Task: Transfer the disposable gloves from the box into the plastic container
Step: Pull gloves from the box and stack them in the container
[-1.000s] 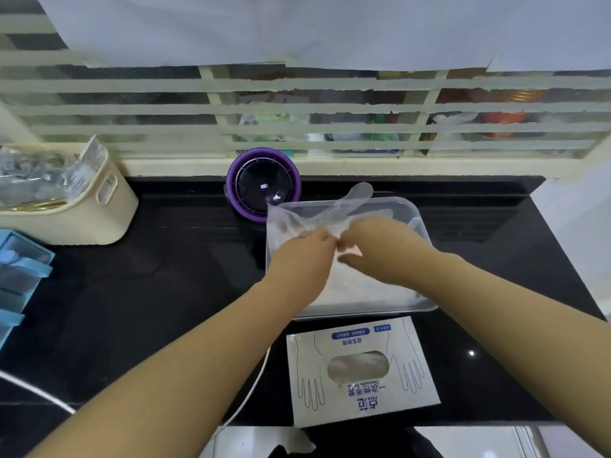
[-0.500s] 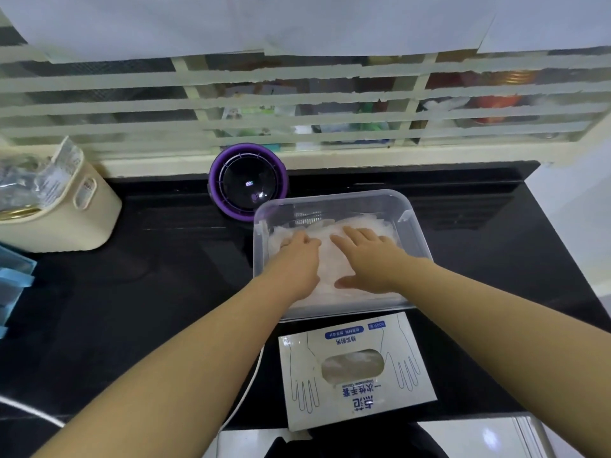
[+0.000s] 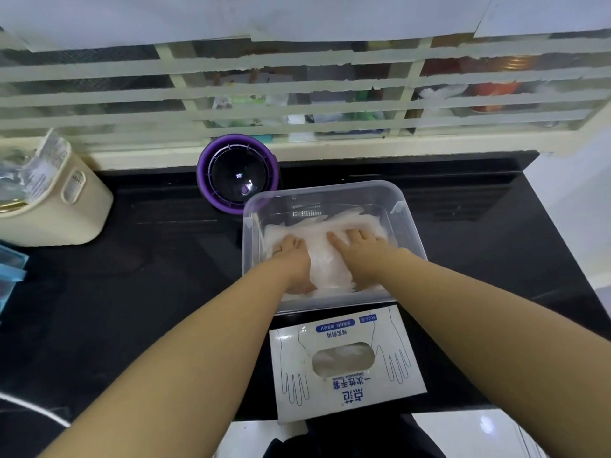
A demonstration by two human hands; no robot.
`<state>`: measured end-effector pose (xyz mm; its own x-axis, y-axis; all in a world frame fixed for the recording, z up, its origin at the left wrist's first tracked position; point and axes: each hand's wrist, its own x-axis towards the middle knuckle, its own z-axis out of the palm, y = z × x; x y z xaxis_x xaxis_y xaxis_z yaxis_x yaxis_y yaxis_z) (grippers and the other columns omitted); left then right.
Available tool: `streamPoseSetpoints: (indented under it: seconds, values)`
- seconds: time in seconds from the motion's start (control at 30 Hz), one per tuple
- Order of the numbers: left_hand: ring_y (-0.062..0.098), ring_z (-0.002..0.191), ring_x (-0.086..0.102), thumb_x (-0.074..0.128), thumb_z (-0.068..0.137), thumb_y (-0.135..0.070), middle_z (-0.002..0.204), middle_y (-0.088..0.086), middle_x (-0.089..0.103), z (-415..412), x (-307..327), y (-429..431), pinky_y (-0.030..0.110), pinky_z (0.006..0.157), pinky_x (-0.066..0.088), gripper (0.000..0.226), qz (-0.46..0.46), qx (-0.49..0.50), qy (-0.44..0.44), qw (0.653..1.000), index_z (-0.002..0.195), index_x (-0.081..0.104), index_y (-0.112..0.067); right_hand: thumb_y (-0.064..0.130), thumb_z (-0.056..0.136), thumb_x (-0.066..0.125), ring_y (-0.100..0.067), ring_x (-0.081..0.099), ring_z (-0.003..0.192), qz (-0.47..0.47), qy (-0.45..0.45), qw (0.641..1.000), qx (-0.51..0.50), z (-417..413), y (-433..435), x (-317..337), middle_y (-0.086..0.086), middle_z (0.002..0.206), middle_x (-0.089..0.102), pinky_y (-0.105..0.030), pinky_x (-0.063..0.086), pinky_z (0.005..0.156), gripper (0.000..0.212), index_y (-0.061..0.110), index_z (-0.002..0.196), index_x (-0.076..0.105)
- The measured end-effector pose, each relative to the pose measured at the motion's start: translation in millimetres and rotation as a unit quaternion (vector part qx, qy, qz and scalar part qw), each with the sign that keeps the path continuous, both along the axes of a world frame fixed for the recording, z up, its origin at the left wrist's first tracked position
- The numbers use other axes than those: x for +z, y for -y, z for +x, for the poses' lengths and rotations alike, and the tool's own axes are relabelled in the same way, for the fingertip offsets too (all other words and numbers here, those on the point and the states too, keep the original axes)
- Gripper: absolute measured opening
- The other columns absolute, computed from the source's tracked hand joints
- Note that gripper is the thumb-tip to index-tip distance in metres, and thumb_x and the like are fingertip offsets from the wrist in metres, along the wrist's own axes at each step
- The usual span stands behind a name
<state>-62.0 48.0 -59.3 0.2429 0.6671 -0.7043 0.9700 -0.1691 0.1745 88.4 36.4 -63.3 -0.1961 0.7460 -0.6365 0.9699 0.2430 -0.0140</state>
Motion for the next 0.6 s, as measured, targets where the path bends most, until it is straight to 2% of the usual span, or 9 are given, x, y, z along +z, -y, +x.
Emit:
streamPoseSetpoints:
  seconds: [0.07, 0.13, 0.17, 0.27, 0.33, 0.37, 0.43, 0.53, 0.6]
  values:
    - [0.032, 0.141, 0.024, 0.066, 0.089, -0.033, 0.157, 0.014, 0.006, -1.0, 10.2, 1.0, 0.036, 0.113, 0.029, 0.091, 0.002, -0.013, 0.001, 1.0, 0.152, 0.009, -0.002, 0.033, 0.083, 0.07, -0.035, 0.02, 0.14, 0.011, -0.033, 0.999, 0.001, 1.0, 1.4, 19.8, -0.017, 0.155, 0.016, -0.046, 0.027, 0.111, 0.101, 0.024, 0.152, -0.003]
    - [0.029, 0.126, 0.044, 0.062, 0.092, -0.035, 0.146, 0.014, 0.033, -3.5, 23.8, 4.0, 0.032, 0.101, 0.038, 0.068, 0.027, -0.031, 0.014, 0.999, 0.144, 0.032, -0.002, 0.032, 0.084, 0.069, -0.029, 0.033, 0.135, 0.036, -0.065, 0.997, -0.006, 3.4, 4.9, 44.5, -0.01, 0.151, 0.03, -0.041, 0.031, 0.108, 0.088, 0.025, 0.151, 0.013]
    - [0.028, 0.123, 0.047, 0.059, 0.095, -0.033, 0.142, 0.013, 0.041, -5.4, 32.0, 6.5, 0.031, 0.098, 0.039, 0.059, 0.043, -0.038, 0.022, 0.998, 0.141, 0.039, -0.003, 0.032, 0.086, 0.068, -0.026, 0.036, 0.134, 0.062, -0.075, 0.995, -0.007, 4.4, 8.2, 57.7, -0.006, 0.15, 0.034, -0.039, 0.032, 0.108, 0.079, 0.025, 0.15, 0.021]
    - [0.023, 0.133, 0.041, 0.05, 0.1, -0.027, 0.149, 0.007, 0.041, -14.1, 51.0, 14.5, 0.029, 0.105, 0.032, 0.051, 0.102, -0.027, 0.08, 0.991, 0.146, 0.037, -0.01, 0.035, 0.092, 0.058, -0.017, 0.047, 0.125, 0.175, -0.106, 0.979, -0.002, 4.3, 23.1, 90.5, 0.002, 0.14, 0.049, -0.035, 0.039, 0.103, 0.05, 0.027, 0.139, 0.044]
    - [0.018, 0.136, 0.038, 0.048, 0.101, -0.022, 0.15, 0.002, 0.04, -25.1, 60.1, 28.4, 0.024, 0.105, 0.029, 0.047, 0.169, -0.005, 0.149, 0.974, 0.146, 0.038, -0.016, 0.033, 0.094, 0.054, -0.009, 0.056, 0.104, 0.219, -0.175, 0.96, 0.002, -3.9, 47.5, 108.3, 0.008, 0.12, 0.062, -0.03, 0.045, 0.096, 0.031, 0.027, 0.124, 0.06]
    - [0.015, 0.132, 0.043, 0.047, 0.101, -0.018, 0.146, 0.0, 0.046, -31.2, 63.1, 37.5, 0.02, 0.102, 0.03, 0.043, 0.204, 0.009, 0.192, 0.96, 0.144, 0.043, -0.017, 0.031, 0.095, 0.054, -0.006, 0.058, 0.094, 0.203, -0.21, 0.956, 0.008, -9.6, 61.9, 114.1, 0.011, 0.11, 0.066, -0.025, 0.045, 0.092, 0.025, 0.025, 0.116, 0.065]
    - [0.009, 0.113, 0.056, 0.048, 0.099, -0.01, 0.13, -0.002, 0.059, -44.1, 65.7, 57.3, 0.014, 0.095, 0.038, 0.035, 0.265, -0.003, 0.289, 0.92, 0.133, 0.056, -0.017, 0.028, 0.094, 0.054, -0.006, 0.059, 0.083, 0.113, -0.231, 0.966, 0.021, -17.3, 90.0, 112.1, 0.011, 0.097, 0.068, -0.022, 0.048, 0.086, 0.021, 0.019, 0.102, 0.071]
    - [0.004, 0.087, 0.061, 0.052, 0.094, -0.006, 0.106, -0.005, 0.066, -64.0, 60.5, 89.6, 0.022, 0.08, 0.051, 0.027, 0.314, -0.114, 0.356, 0.873, 0.115, 0.067, -0.015, 0.02, 0.094, 0.048, -0.019, 0.058, 0.074, -0.011, -0.13, 0.99, 0.05, -19.1, 118.2, 82.3, 0.001, 0.082, 0.065, -0.032, 0.051, 0.077, 0.024, 0.007, 0.093, 0.068]
    - [0.007, 0.08, 0.062, 0.052, 0.091, -0.01, 0.101, -0.006, 0.065, -73.0, 50.3, 105.9, 0.029, 0.07, 0.055, 0.023, 0.33, -0.165, 0.357, 0.858, 0.108, 0.068, -0.015, 0.01, 0.094, 0.045, -0.019, 0.056, 0.073, -0.035, -0.074, 0.995, 0.06, -16.4, 126.1, 61.9, 0.003, 0.082, 0.062, -0.03, 0.046, 0.072, 0.022, 0.014, 0.099, 0.066]
